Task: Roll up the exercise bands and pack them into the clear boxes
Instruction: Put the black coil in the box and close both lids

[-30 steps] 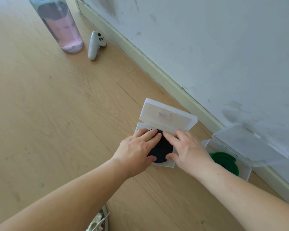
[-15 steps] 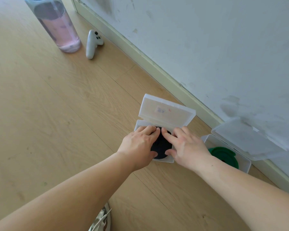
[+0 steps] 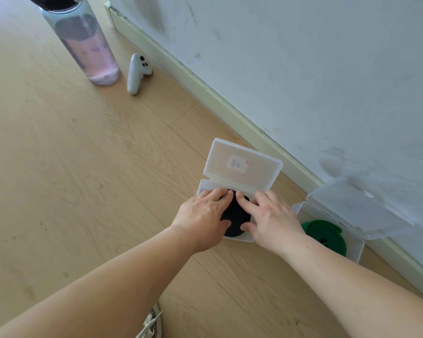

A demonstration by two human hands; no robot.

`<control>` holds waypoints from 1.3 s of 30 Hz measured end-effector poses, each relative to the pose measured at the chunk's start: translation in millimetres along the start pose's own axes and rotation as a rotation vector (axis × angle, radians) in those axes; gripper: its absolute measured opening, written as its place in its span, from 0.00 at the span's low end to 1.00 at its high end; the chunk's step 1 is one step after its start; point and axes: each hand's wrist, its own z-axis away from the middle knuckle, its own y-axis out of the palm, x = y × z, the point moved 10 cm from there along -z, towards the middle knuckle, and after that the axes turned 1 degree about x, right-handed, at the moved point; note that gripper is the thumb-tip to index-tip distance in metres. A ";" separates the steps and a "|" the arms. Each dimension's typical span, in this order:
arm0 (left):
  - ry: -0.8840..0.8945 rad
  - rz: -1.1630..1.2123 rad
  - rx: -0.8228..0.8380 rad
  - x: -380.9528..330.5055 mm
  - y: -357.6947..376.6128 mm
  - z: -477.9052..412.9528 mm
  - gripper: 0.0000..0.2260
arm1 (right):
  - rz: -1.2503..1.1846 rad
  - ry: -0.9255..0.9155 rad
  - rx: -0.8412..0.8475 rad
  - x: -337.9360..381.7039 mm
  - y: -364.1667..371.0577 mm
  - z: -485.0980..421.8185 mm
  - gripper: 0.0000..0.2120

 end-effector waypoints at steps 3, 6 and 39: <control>0.023 0.046 0.024 4.0 -3.1 8.2 0.29 | -0.061 0.006 -0.037 -0.6 -0.3 3.1 0.36; 0.020 0.060 0.051 2.9 -11.8 6.7 0.26 | -0.152 0.066 -0.098 -2.7 -11.5 7.3 0.36; 0.134 -0.095 -0.213 15.3 -26.7 52.9 0.17 | -0.047 0.090 -0.052 36.0 -0.6 5.0 0.38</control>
